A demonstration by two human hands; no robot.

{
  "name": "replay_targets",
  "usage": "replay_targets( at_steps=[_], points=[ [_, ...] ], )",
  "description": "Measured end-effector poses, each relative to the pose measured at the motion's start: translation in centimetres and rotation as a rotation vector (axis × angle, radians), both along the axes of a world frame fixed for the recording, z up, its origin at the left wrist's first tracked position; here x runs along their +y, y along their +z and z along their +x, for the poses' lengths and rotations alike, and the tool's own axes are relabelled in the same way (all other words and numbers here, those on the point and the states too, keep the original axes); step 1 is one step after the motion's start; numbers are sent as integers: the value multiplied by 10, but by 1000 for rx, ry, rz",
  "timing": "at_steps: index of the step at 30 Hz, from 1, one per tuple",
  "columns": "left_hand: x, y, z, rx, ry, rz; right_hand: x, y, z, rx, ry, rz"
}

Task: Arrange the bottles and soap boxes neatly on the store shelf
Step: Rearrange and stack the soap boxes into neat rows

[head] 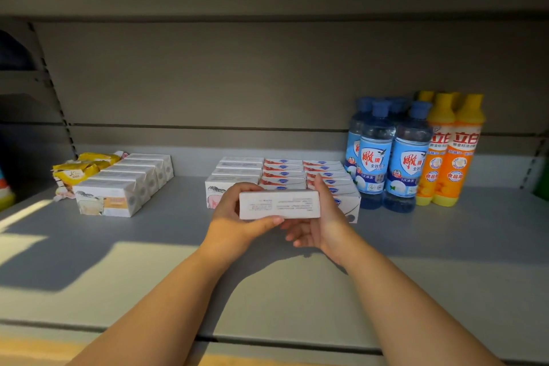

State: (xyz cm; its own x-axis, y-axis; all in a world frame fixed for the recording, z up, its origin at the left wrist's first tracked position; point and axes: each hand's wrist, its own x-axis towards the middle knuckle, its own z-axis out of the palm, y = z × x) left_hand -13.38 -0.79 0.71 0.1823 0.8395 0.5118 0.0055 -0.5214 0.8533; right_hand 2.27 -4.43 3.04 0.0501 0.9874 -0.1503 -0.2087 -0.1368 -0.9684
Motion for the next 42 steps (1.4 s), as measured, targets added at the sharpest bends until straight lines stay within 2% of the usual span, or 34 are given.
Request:
replay_targets(
  at_steps=[3,7,9,13,17,19,20,22,26,29,32,34,36,39,42],
  points=[
    [2,3,1,-74,27,-27,0,2,-8,-49,-36,92],
    [6,3,1,-169,11,-220,-7,-6,-3,-320,-56,410],
    [8,4,0,-217,-41,-302,-10,-10,0,-414,-26,462],
    [8,4,-2,-168,-72,-356,-8,-15,2,-435,-68,540],
    [11,1,0,-113,-167,-495,-9,-15,1,-809,-131,767],
    [11,2,0,-103,-170,-516,-7,-15,1,-879,-174,806],
    [10,3,0,-108,-171,-506,-8,-15,1,-848,-197,797],
    [7,5,2,-105,-189,-430,-10,-13,-2,-663,-240,696],
    [1,-1,-4,151,-234,-225,-9,-4,4,-191,-206,422],
    [-2,-4,-5,223,-281,-7,-9,0,8,-15,-123,269],
    [-2,-2,-2,172,-119,165,-6,-4,4,-60,-38,203],
    [-5,1,-2,64,-13,124,-6,-6,-1,-126,-16,225],
    [-4,3,-3,-32,17,43,-5,-9,-3,-226,-31,260],
    [-3,10,-3,-206,-128,-153,-6,-14,-7,-428,-69,343],
    [1,14,-2,-384,-278,-474,-8,-16,-9,-408,-85,464]
  ],
)
